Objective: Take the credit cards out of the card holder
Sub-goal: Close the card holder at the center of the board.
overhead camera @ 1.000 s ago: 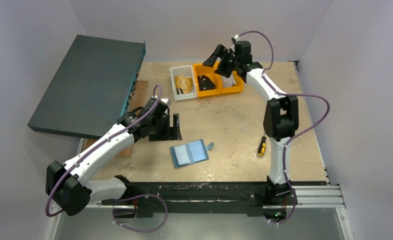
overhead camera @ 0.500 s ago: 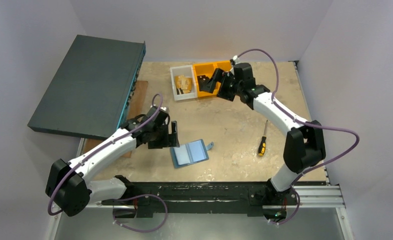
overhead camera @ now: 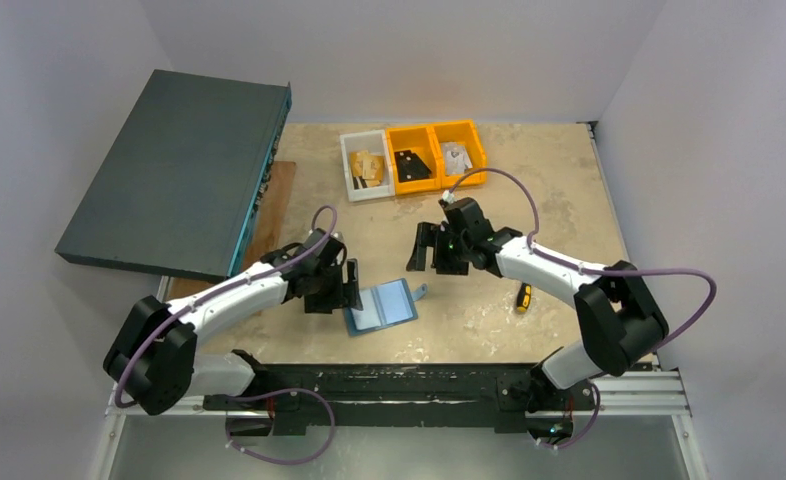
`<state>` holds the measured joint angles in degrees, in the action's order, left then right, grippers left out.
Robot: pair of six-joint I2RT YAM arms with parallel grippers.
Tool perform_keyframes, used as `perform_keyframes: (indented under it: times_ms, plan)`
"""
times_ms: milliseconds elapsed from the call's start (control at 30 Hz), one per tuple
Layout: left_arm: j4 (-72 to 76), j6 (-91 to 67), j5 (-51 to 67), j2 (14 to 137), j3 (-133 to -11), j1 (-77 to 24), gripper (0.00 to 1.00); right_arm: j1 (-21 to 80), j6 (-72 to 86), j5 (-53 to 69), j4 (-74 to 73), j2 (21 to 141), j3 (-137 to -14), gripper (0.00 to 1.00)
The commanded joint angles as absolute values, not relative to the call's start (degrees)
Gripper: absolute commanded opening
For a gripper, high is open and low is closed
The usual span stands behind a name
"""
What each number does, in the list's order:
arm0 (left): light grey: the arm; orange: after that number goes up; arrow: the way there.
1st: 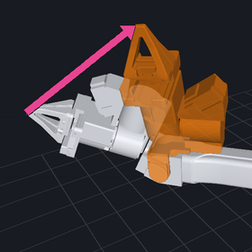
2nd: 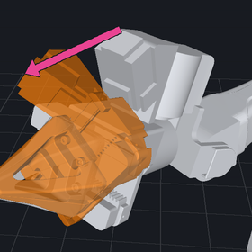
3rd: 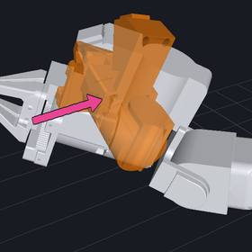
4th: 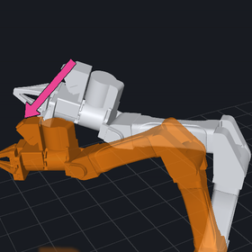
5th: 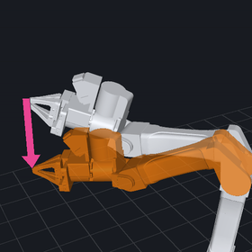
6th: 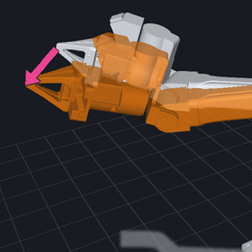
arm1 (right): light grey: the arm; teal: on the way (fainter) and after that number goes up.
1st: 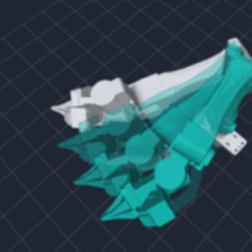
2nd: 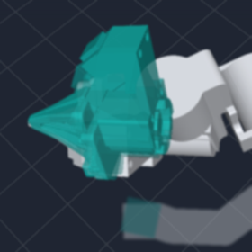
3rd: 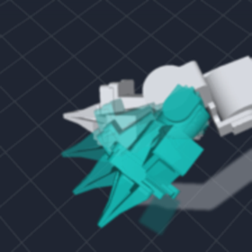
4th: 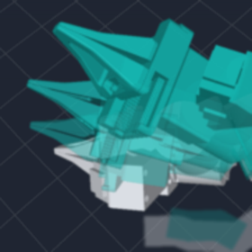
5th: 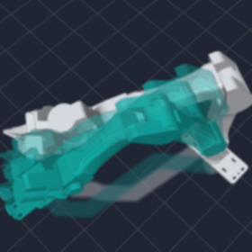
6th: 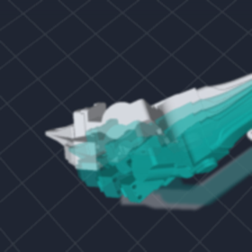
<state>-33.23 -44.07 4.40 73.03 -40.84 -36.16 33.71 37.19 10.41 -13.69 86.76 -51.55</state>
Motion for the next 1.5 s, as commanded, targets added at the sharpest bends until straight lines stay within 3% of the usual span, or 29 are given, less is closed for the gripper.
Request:
perform_keyframes:
  times_ms: [0,167,367,667,967,1467]
  plan:
    - [-27.99,-45.32,5.78,74.87,-40.32,-36.61,0.73,35.20,34.88,9.58,-12.80,83.43,-48.21,0.79]
    - [-27.31,-45.39,5.40,77.20,-40.28,-36.54,0.71,36.82,34.97,9.29,-11.85,83.94,-45.97,0.74]
    - [-26.25,-45.52,5.64,78.58,-40.10,-36.50,0.71,37.36,35.04,8.18,-11.64,85.80,-45.83,0.55]
    - [-23.88,-45.70,6.37,80.87,-39.98,-36.50,0.71,38.31,35.06,8.17,-10.37,89.15,-46.19,0.41]
    - [-20.28,-47.04,10.01,80.81,-40.23,-36.52,0.71,39.10,35.16,7.85,-10.37,90.61,-46.41,0.20]
    - [-22.57,-47.24,11.83,74.51,-44.71,-36.39,0.69,40.14,35.33,7.90,-10.81,91.69,-46.79,0.14]
